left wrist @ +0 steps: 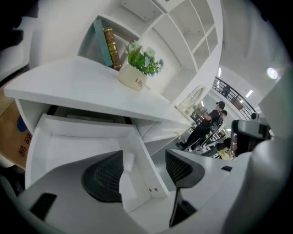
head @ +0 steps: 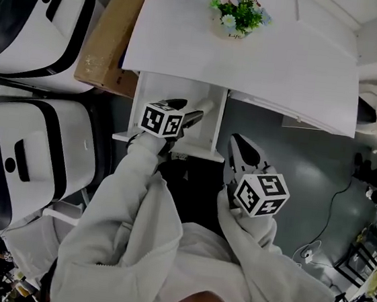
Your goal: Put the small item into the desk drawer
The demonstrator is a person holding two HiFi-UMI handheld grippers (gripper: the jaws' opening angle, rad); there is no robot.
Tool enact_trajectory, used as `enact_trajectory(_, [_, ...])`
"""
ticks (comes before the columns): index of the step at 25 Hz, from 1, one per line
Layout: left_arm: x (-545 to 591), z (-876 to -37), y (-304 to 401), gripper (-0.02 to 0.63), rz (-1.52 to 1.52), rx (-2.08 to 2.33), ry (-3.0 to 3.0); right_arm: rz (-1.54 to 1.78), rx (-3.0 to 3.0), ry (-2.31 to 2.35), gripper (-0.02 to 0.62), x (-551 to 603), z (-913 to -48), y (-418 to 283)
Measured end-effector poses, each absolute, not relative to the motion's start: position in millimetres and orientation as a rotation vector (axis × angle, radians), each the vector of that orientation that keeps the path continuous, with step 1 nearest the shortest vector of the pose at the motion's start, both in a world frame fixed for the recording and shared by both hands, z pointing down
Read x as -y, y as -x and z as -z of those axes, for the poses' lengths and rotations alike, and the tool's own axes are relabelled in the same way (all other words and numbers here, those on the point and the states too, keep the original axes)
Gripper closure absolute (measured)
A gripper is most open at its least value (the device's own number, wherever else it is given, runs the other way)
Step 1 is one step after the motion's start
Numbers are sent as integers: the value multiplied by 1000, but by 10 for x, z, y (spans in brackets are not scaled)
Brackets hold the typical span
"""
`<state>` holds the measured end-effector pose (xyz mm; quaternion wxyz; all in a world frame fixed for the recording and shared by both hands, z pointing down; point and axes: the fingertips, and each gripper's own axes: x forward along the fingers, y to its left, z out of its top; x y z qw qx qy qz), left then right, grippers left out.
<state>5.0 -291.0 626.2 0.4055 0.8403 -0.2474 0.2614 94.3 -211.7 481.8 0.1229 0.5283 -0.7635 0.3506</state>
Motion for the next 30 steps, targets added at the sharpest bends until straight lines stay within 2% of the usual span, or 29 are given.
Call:
enact_trajectory(12, [2847,-5230,541,333,-299,816,-2152,-979,2320,-1456,549,2264,-4675,-689])
enact_trajectory(15, [2816,-5032,744,373,-268,898,-2180,-954,2343,-1431,550,2331,-4635,-620])
enact_trajectory(22, [2759,-4590,1245,533,-241,1121,-2271,-890,2402,-1386,551,2503,-4530,-468])
enact_trajectory(30, [2731,-4117,1630,589,-249,1460,-2401,-754,2508,-1369,551,2673,-4236,-425])
